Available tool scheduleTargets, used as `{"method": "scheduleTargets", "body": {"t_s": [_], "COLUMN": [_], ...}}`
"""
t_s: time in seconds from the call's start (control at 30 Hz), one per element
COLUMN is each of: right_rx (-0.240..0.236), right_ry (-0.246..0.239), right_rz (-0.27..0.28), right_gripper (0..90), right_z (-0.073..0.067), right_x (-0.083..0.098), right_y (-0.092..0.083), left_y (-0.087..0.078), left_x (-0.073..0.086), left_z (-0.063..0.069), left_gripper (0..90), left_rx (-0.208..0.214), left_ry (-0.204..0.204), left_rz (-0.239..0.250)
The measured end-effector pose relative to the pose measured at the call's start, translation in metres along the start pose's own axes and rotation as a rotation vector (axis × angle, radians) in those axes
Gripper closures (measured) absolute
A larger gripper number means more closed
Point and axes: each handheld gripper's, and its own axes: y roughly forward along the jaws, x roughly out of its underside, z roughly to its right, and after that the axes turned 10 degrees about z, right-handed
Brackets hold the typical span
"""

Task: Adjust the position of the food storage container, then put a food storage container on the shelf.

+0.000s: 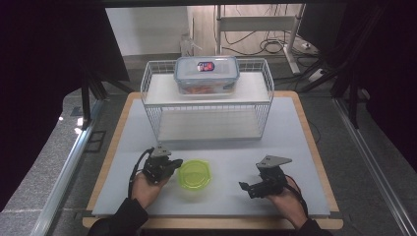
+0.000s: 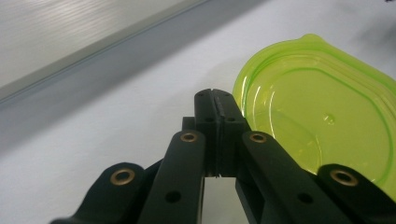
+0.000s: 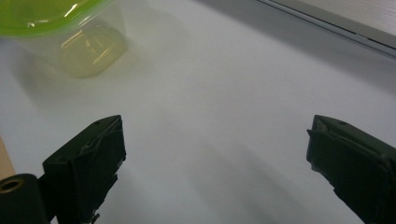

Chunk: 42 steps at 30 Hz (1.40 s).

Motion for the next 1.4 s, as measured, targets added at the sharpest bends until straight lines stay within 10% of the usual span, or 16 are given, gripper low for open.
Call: {"method": "scheduleTargets", "body": {"t_s": [0.2,0.47,0.73,1.13,1.4], "right_rx": [-0.006,-0.023,-0.029,-0.055,-0.128], "right_ry": [0.006,0.029,0.03,0.091,0.133], "right_rz": [0.001,0.007,0.024,0.014,0.021], "right_gripper": [4.4,4.5,3.9,0.4,13.4], "right_z": [0.001,0.003,0.002,-0.001,-0.008], "right_x": [0.0,0.0,0.001,-0.007,-0.022], "right_y": [0.0,-0.001,0.0,0.005,0.014], "left_y": [-0.003,-0.026,-0.041,-0.053,-0.06], "left_x": [0.001,0.008,0.022,0.039,0.044], "left_z": [-0.002,-0.016,-0.024,-0.021,-0.015], "left_gripper": [80.7,41.1,11.0,5.3,5.9], "left_rx": [0.0,-0.079,-0.056,-0.08,-0.081], "left_ry": [0.013,0.071,0.055,0.098,0.13], "left_rz": [0.015,0.102,0.11,0.118,0.124]}}
